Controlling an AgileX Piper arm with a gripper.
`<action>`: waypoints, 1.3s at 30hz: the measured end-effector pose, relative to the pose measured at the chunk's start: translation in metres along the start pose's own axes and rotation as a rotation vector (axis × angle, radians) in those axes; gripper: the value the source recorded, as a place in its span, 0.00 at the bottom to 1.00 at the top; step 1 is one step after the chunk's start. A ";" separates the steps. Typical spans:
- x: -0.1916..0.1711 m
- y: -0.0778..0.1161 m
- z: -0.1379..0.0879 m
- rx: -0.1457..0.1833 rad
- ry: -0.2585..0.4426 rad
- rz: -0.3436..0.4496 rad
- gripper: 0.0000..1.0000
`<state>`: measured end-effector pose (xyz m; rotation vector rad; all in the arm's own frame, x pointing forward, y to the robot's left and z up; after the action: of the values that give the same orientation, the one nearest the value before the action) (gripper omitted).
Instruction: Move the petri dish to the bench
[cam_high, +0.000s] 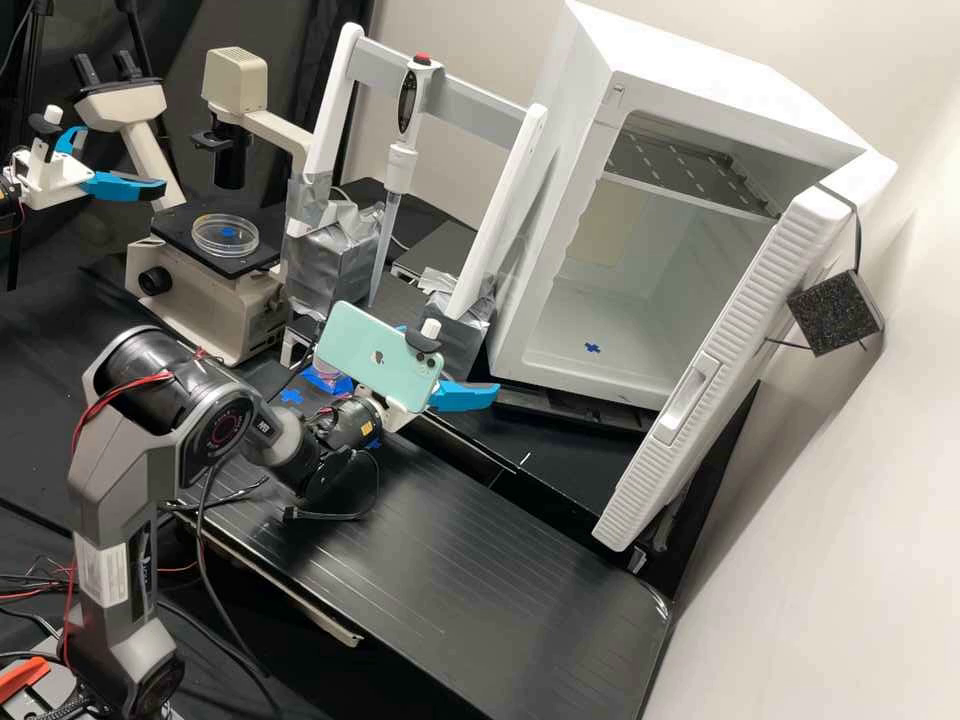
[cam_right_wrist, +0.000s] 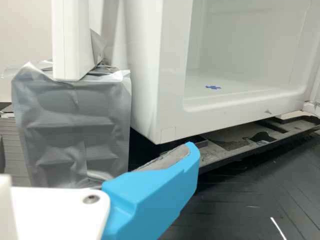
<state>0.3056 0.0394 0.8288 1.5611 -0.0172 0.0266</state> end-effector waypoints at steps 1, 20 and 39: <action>0.000 0.000 0.000 0.000 0.000 0.000 1.00; -0.066 -0.001 -0.039 0.031 0.195 0.010 1.00; -0.124 -0.042 -0.175 -0.086 0.762 -0.234 1.00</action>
<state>0.1819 0.2135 0.7816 1.3753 0.7522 0.4274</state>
